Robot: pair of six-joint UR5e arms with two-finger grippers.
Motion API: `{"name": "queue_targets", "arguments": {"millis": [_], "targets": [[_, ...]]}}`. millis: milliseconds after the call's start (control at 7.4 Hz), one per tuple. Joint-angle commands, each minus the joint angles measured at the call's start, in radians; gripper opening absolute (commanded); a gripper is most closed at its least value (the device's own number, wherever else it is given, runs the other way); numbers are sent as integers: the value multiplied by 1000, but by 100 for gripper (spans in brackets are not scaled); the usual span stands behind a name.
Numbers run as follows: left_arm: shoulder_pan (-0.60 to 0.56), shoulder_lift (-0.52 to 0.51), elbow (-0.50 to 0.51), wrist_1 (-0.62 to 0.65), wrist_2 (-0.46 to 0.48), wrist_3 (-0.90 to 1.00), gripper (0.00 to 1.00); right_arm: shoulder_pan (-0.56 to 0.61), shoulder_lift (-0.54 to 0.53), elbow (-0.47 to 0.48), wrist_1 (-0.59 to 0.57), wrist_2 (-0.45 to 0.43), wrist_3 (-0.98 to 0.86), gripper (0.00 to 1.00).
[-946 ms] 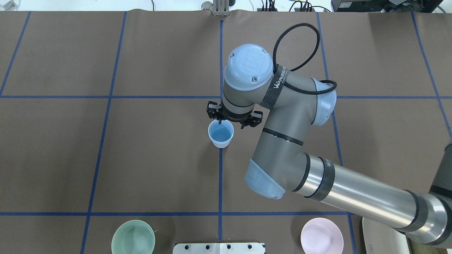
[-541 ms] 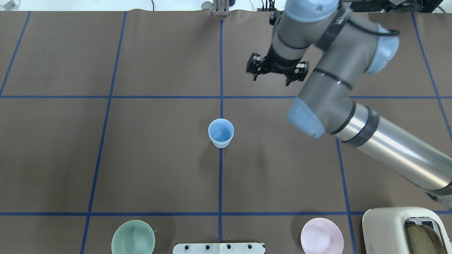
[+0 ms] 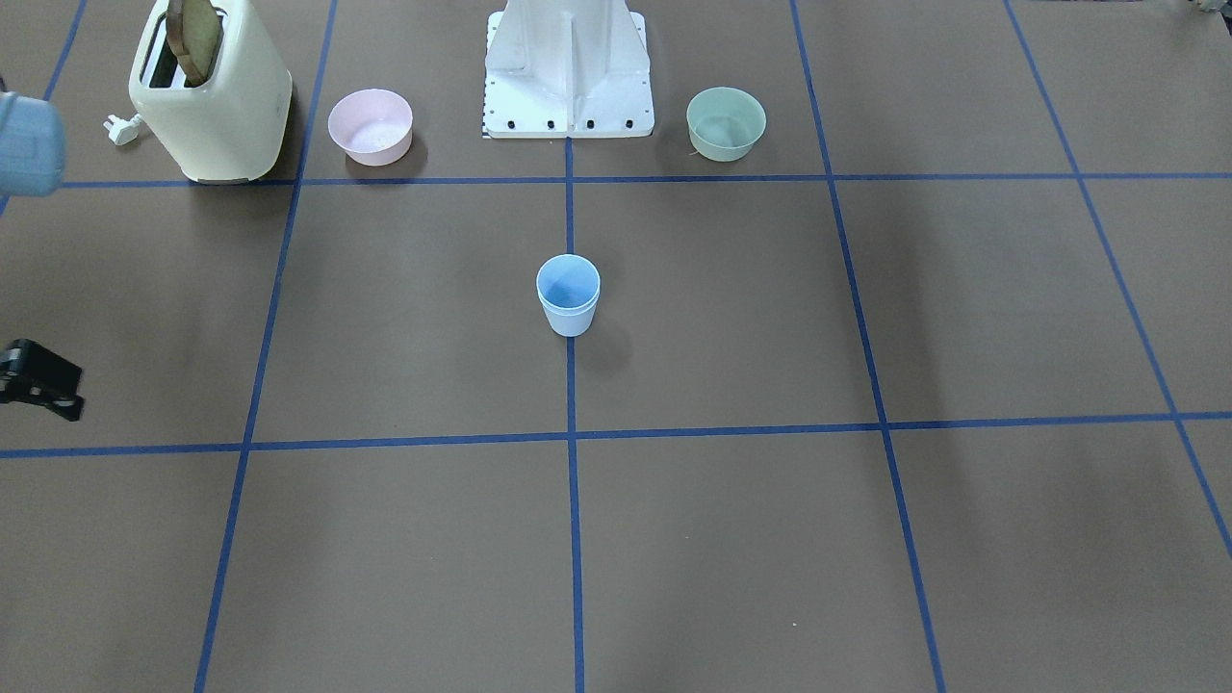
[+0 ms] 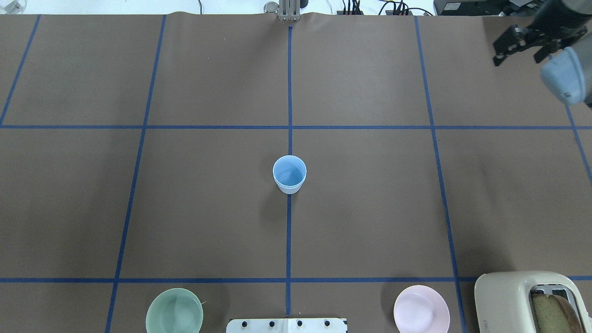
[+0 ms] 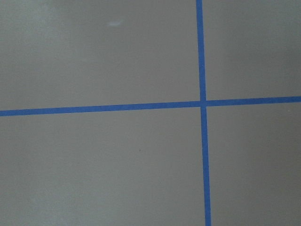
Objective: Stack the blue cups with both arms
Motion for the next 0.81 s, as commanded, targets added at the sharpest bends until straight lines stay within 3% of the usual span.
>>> {"name": "queue_targets", "arguments": {"millis": [0, 270, 676], "targets": [[0, 14, -38, 3, 0, 2, 98, 158, -223, -3, 7, -6, -326, 100], [0, 34, -65, 2, 0, 2, 98, 236, -394, 6, 15, -16, -380, 100], [0, 42, -68, 2, 0, 2, 98, 236, -444, 6, 15, -15, -368, 100]]}}
